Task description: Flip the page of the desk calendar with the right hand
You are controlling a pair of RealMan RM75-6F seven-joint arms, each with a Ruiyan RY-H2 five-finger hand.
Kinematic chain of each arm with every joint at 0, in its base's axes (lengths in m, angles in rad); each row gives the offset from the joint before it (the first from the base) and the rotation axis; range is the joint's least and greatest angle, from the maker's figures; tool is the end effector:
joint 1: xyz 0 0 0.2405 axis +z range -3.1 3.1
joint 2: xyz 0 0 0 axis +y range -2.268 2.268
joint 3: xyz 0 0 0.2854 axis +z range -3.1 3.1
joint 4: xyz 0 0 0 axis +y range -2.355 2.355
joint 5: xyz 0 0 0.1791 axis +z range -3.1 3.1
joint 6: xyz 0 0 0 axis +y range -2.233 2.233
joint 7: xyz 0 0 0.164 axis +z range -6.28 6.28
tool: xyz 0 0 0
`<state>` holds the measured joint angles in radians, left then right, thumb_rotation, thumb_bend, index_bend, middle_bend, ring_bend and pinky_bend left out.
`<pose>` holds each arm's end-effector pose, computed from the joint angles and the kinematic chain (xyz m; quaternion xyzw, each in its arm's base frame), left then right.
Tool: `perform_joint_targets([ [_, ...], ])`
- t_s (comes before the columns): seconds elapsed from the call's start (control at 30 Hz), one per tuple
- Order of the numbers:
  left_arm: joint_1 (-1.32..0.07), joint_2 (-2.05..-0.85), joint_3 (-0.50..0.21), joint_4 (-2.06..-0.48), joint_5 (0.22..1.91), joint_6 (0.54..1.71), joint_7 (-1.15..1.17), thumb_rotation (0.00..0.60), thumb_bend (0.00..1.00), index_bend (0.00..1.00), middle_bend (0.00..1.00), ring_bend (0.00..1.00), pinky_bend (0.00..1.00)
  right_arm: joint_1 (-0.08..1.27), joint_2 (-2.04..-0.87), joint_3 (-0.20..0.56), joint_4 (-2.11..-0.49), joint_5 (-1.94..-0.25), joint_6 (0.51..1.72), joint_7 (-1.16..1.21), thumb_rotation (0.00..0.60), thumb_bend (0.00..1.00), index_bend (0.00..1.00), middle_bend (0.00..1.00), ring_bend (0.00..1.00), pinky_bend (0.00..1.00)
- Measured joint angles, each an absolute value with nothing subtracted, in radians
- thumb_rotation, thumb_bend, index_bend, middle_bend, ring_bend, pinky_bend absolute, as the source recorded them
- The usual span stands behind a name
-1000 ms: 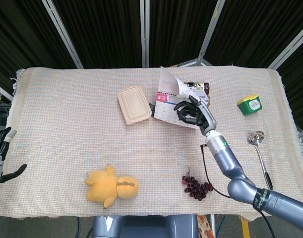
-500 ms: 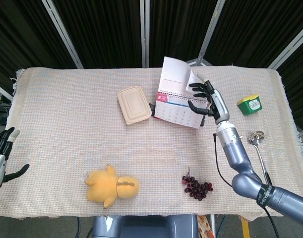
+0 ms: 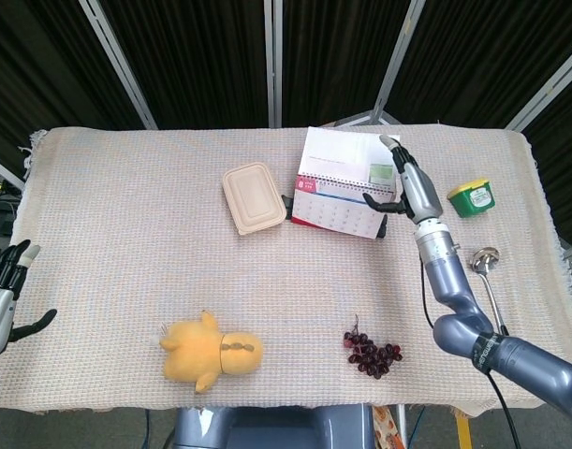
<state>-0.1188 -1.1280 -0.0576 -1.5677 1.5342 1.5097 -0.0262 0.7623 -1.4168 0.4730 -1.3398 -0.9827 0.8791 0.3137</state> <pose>-0.3176 0.2133 0.2035 -0.6046 -0.3580 -0.4128 0.5796 -0.1731 -0.4585 0.1232 0.4852 -0.5544 0.5655 0.3708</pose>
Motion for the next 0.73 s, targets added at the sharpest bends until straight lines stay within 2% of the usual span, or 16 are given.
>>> perform_joint_targets([
  [0.17, -0.118, -1.127, -0.059, -1.561, 1.532, 1.513, -0.036, 0.600, 0.21, 0.00, 0.00, 0.00, 0.00, 0.733, -1.393, 0.460, -1.372, -1.021, 0.904, 0.339, 0.600, 0.21, 0.00, 0.02, 0.00, 0.03],
  [0.37, -0.118, -1.128, -0.060, -1.556, 1.522, 1.506, -0.033, 0.600, 0.21, 0.00, 0.00, 0.00, 0.00, 0.640, -1.318, 0.405, -1.478, -1.140, 1.001, 0.352, 0.600, 0.17, 0.00, 0.00, 0.00, 0.00],
  [0.6, -0.116, -1.130, -0.059, -1.554, 1.515, 1.503, -0.012, 0.600, 0.20, 0.00, 0.00, 0.00, 0.00, 0.493, -1.231, 0.276, -1.555, -1.301, 1.158, 0.328, 0.600, 0.15, 0.00, 0.00, 0.00, 0.00],
  [0.73, -0.115, -1.134, -0.052, -1.551, 1.516, 1.500, 0.023, 0.600, 0.12, 0.00, 0.00, 0.00, 0.00, 0.403, -1.208, 0.190, -1.540, -1.389, 1.279, 0.263, 0.600, 0.14, 0.00, 0.00, 0.00, 0.00],
])
